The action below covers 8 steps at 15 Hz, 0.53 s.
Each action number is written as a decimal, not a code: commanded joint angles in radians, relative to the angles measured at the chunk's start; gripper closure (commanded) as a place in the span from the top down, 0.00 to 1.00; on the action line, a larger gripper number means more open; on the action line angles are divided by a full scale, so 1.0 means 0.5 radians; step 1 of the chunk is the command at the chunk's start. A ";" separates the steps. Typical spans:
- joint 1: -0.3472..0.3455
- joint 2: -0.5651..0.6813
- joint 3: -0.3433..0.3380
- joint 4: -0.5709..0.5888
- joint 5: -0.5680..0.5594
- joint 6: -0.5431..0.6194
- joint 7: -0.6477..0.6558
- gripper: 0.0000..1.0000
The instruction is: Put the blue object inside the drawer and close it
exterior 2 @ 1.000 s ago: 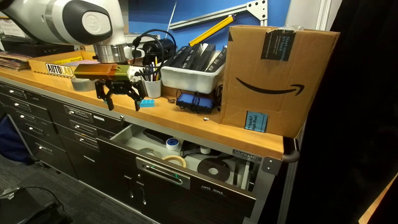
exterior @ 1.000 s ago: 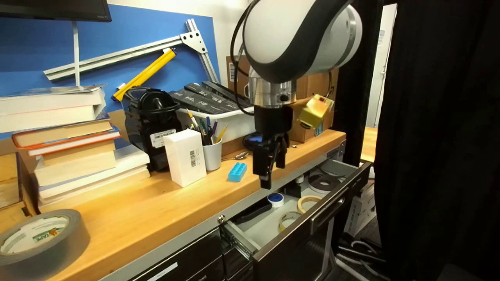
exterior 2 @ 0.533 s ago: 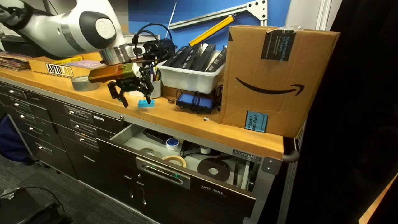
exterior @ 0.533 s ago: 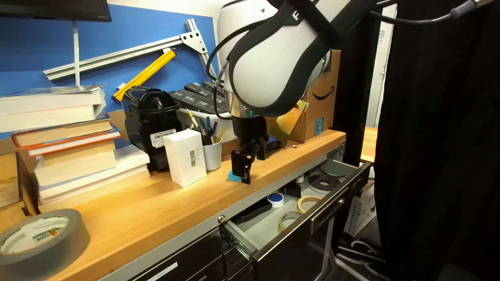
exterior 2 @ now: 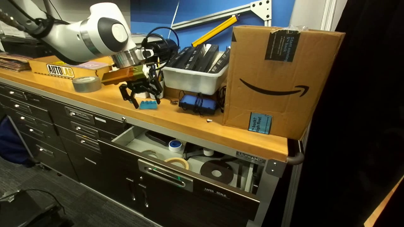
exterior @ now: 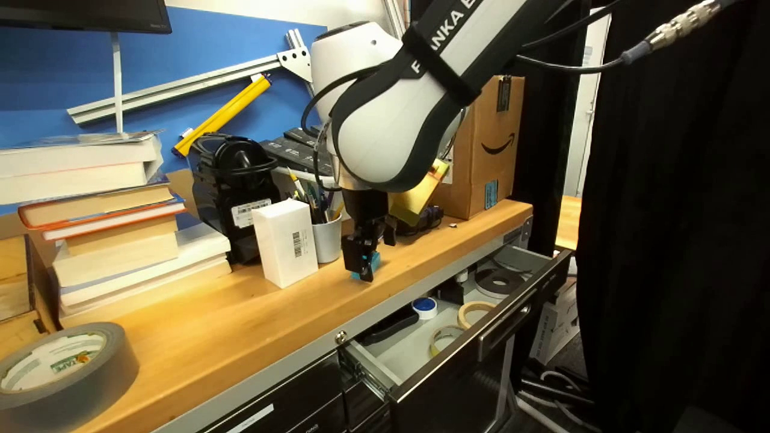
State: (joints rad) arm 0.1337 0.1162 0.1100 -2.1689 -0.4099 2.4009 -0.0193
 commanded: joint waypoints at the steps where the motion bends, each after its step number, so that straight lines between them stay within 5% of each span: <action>1: 0.014 0.140 -0.012 0.194 -0.008 -0.089 0.005 1.00; 5: 0.006 0.212 -0.010 0.298 0.062 -0.185 -0.057 1.00; 8: -0.009 0.204 0.001 0.304 0.148 -0.249 -0.137 0.68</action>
State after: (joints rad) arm 0.1337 0.1994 0.1093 -2.0556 -0.3873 2.3182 -0.0296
